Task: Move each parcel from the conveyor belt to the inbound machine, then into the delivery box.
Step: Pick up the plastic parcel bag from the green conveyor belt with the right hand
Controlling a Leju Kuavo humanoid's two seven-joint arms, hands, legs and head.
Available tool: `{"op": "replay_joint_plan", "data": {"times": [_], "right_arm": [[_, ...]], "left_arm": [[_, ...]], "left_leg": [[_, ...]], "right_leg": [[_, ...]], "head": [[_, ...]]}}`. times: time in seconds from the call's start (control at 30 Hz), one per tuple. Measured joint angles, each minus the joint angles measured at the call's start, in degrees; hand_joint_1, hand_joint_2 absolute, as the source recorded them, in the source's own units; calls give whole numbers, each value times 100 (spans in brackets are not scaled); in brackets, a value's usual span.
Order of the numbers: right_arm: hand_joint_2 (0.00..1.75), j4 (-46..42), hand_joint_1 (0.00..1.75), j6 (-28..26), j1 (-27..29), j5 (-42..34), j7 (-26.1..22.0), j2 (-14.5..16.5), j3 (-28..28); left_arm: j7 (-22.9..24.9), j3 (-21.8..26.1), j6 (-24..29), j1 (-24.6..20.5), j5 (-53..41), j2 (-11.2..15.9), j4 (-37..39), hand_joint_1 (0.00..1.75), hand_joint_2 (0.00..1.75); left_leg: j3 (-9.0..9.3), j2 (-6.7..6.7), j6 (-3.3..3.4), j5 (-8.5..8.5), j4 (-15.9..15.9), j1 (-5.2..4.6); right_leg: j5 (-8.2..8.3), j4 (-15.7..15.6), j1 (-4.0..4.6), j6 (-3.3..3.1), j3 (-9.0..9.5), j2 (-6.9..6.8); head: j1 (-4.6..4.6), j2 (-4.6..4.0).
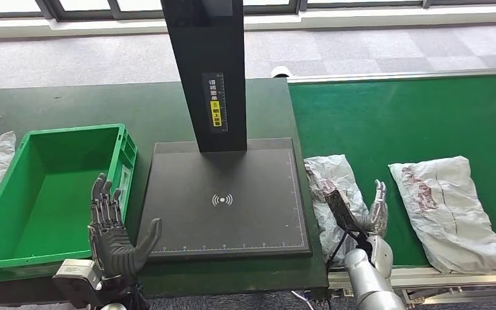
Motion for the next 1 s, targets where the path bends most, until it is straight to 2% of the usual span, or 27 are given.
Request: {"op": "replay_joint_plan", "data": {"times": [0.47,0.5,0.63,0.87,1.0], "right_arm": [[175,566,0,695,-35,238,362,-145,251],[175,583,4,710,-35,246,372,-151,262],[175,627,171,820,-43,321,461,-163,292],[175,690,175,1230,-107,705,1032,-215,515],[175,719,175,1314,-159,760,1133,-269,603]], "left_arm": [[0,0,6,0,40,0,2,0,175],[0,0,6,0,44,0,2,0,175],[0,0,5,0,50,0,2,0,175],[0,0,-54,-1,65,0,12,0,175],[0,0,-62,-2,74,0,34,0,175]], "left_leg": [[1,1,0,0,0,0],[1,1,0,0,0,0],[1,2,0,0,0,0],[21,8,3,-2,2,0],[43,11,10,-7,4,0]], "right_leg": [[0,0,-1,0,0,1],[0,0,-1,0,0,1],[0,0,-1,0,1,1],[-1,-2,0,2,20,4],[-4,-4,-1,9,46,5]], "head": [[1,0],[1,0],[0,0],[0,0],[1,0]]}}
